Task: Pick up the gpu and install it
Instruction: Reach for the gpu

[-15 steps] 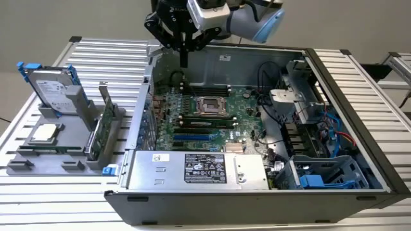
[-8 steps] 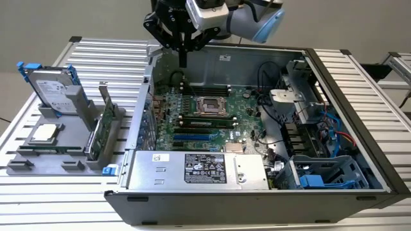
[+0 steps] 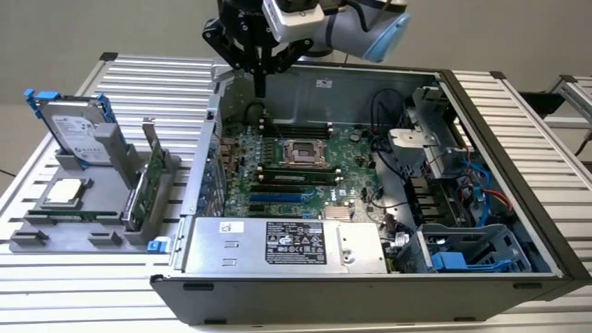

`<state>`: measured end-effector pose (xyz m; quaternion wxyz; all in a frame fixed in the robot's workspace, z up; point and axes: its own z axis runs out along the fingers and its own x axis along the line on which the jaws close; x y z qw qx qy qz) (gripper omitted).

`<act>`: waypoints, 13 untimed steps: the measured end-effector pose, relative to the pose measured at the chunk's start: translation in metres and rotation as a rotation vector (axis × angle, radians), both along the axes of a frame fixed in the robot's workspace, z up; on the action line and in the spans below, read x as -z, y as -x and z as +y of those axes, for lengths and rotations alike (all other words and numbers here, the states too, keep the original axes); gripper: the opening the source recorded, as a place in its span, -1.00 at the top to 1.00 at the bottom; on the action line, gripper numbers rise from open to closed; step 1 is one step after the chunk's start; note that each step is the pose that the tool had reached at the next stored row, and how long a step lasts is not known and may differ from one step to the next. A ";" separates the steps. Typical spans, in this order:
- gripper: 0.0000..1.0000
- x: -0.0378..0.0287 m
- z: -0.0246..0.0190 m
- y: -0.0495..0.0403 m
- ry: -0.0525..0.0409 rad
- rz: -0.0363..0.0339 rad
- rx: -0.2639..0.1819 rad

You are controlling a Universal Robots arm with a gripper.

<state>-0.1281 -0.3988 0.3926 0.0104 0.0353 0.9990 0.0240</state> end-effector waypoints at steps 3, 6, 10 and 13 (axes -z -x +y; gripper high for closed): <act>1.00 0.0000 0.0000 0.0025 -0.0001 0.0000 0.000; 1.00 0.0000 0.0001 0.0049 0.0000 0.0000 0.000; 1.00 0.0000 0.0001 0.0083 0.0000 0.0000 0.000; 1.00 0.0000 0.0001 0.0112 -0.0001 0.0000 0.000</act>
